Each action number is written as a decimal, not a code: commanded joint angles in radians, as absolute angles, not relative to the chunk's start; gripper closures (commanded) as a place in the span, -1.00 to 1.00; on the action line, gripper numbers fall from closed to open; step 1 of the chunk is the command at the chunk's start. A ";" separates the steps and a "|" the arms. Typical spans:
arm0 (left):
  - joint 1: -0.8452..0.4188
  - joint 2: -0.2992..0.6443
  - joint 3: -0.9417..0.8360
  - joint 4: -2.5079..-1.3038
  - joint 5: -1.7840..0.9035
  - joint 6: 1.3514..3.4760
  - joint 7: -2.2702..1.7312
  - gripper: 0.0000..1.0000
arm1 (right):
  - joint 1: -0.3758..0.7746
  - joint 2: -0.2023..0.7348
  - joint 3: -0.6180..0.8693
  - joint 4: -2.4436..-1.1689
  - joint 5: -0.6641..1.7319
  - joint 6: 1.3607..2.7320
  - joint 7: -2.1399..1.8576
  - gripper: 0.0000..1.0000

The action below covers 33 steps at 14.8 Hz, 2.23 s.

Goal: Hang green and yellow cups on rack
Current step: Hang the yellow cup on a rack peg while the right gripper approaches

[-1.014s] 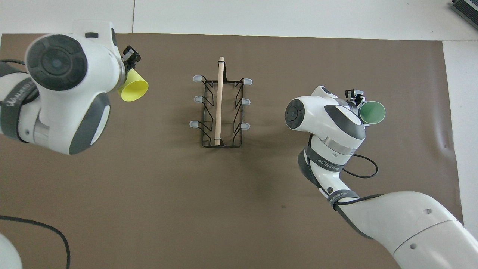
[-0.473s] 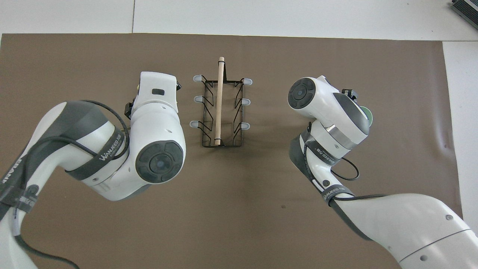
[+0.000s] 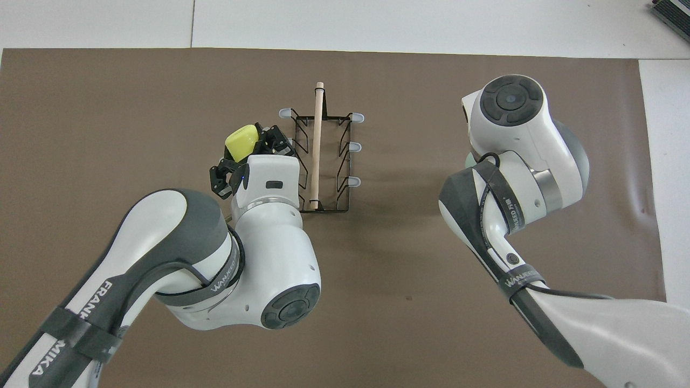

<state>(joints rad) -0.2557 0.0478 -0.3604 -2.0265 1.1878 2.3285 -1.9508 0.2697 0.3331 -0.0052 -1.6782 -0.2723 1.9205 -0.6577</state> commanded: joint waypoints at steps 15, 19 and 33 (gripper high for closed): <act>-0.232 0.182 -0.503 -2.082 1.528 2.093 -2.365 1.00 | 0.196 0.201 0.005 -1.833 1.042 2.390 -1.030 1.00; -0.227 0.207 -0.540 -2.082 1.557 2.051 -2.436 1.00 | 0.183 0.140 0.005 -1.933 1.450 2.390 -1.343 1.00; -0.176 0.180 -0.581 -1.962 1.229 2.074 -2.017 -1.00 | 0.241 0.029 0.005 -2.177 2.230 2.258 -1.795 1.00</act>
<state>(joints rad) -0.2125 0.1962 -0.5665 -1.9994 1.3347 2.0531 -2.1749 0.2468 0.0582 0.0033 -2.1248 2.1621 2.2988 -1.7373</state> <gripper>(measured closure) 0.000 0.291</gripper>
